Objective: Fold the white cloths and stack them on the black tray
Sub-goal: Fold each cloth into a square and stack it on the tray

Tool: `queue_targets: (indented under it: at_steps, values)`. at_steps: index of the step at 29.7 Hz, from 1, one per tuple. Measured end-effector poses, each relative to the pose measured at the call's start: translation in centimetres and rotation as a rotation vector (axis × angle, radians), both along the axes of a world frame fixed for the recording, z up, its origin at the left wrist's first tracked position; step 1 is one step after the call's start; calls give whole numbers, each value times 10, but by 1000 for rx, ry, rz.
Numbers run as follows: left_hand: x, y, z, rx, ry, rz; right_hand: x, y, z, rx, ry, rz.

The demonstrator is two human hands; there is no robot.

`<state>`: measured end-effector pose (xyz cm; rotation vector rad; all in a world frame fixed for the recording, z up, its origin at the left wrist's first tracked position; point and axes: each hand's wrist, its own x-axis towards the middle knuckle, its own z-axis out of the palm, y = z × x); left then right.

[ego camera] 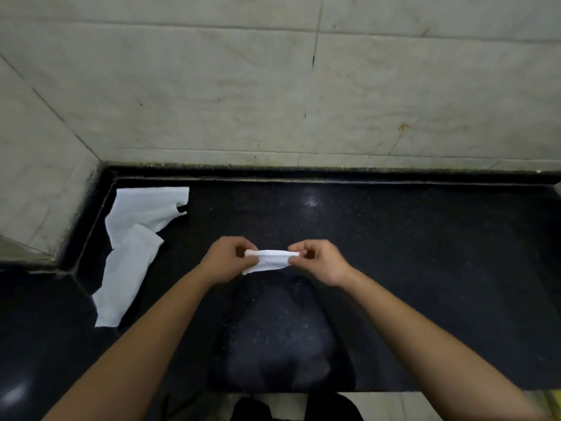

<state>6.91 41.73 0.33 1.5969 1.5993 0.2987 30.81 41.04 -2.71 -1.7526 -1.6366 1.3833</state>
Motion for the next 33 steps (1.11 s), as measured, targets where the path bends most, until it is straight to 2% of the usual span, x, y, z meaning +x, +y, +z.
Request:
queue_targets:
  at_steps: [3, 7, 11, 13, 17, 19, 22, 26, 33]
  values:
    - [-7, 2, 37, -57, -283, 118, -1, 17, 50, 92, 31, 28]
    - [-11, 0, 87, -43, -578, 132, 1, 21, 113, 107, 194, -29]
    - [-4, 3, 112, -132, -855, 159, 3, 8, 146, 74, 450, -117]
    - [5, 6, 114, -182, -927, 164, 4, -1, 155, 23, 548, -172]
    - [65, 6, 100, -394, -894, 90, 42, -52, 150, -36, 528, -472]
    - [94, -3, 86, -476, -845, 57, 64, -80, 141, -137, 500, -551]
    - [132, -24, 71, -573, -812, -13, 96, -126, 130, -203, 565, -624]
    - [183, -60, 80, -570, -817, -154, 143, -180, 126, -149, 556, -730]
    - [299, -123, 110, -454, -784, -298, 250, -262, 142, -13, 619, -810]
